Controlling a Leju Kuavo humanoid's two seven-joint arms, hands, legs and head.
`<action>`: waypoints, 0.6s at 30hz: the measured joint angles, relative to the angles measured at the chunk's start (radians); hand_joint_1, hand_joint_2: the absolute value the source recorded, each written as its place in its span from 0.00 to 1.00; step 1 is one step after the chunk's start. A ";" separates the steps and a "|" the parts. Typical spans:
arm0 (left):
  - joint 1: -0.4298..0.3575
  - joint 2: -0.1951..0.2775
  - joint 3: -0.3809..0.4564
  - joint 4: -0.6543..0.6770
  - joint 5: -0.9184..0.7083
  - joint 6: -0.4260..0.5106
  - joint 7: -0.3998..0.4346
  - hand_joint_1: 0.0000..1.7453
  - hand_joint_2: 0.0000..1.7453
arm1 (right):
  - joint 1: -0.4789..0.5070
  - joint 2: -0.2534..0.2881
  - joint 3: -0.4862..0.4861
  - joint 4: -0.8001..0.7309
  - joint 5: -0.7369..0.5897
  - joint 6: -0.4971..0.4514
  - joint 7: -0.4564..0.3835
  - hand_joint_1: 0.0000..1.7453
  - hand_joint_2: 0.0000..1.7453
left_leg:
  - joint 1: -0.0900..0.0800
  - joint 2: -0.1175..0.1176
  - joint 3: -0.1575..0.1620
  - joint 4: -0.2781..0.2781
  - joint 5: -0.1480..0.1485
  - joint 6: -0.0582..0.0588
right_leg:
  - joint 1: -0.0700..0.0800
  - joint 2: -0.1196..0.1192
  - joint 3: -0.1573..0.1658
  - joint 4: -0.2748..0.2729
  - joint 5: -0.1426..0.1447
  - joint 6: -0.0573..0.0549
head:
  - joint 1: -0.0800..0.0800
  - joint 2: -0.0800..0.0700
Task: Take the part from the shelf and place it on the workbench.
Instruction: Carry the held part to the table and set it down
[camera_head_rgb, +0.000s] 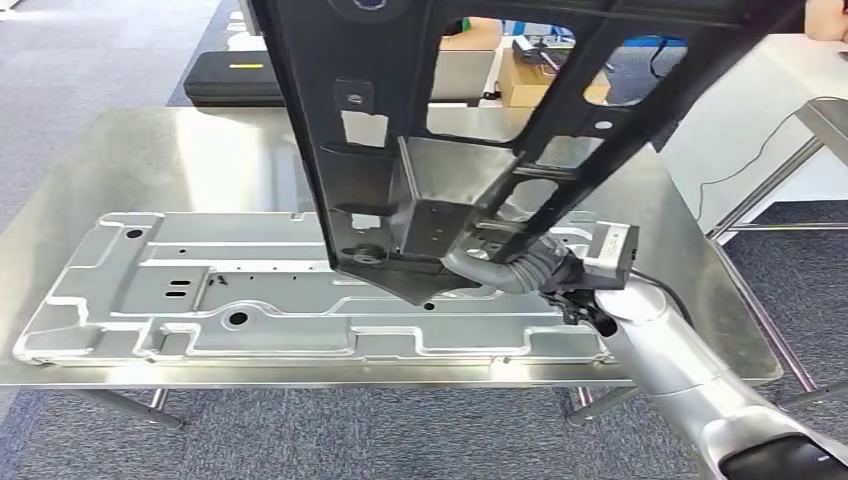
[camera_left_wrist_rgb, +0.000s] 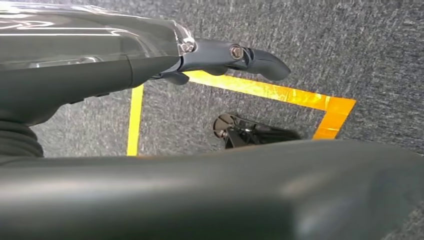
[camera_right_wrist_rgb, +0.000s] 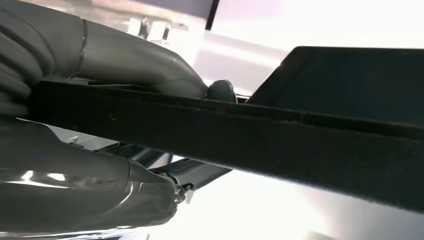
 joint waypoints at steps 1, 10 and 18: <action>0.000 0.000 -0.002 0.000 -0.001 0.000 0.002 0.00 0.00 | -0.010 0.006 -0.004 0.021 0.002 -0.002 0.000 1.00 1.00 | 0.000 0.000 0.000 0.000 0.000 0.000 | 0.000 0.000 0.000 0.000 0.000 0.000 | 0.000 0.000; -0.001 0.000 -0.011 0.000 -0.006 0.002 0.010 0.00 0.00 | -0.053 0.029 -0.023 0.135 0.076 -0.049 0.011 1.00 1.00 | 0.000 0.000 0.000 0.000 -0.001 -0.001 | 0.000 0.000 0.000 0.000 -0.002 -0.001 | 0.000 0.000; 0.000 -0.002 -0.009 0.000 0.000 0.008 0.000 0.00 0.00 | -0.085 0.029 -0.013 0.224 0.438 -0.347 0.049 1.00 1.00 | 0.000 0.000 0.000 0.000 -0.001 -0.001 | 0.000 0.000 0.000 0.000 -0.002 -0.001 | 0.000 0.000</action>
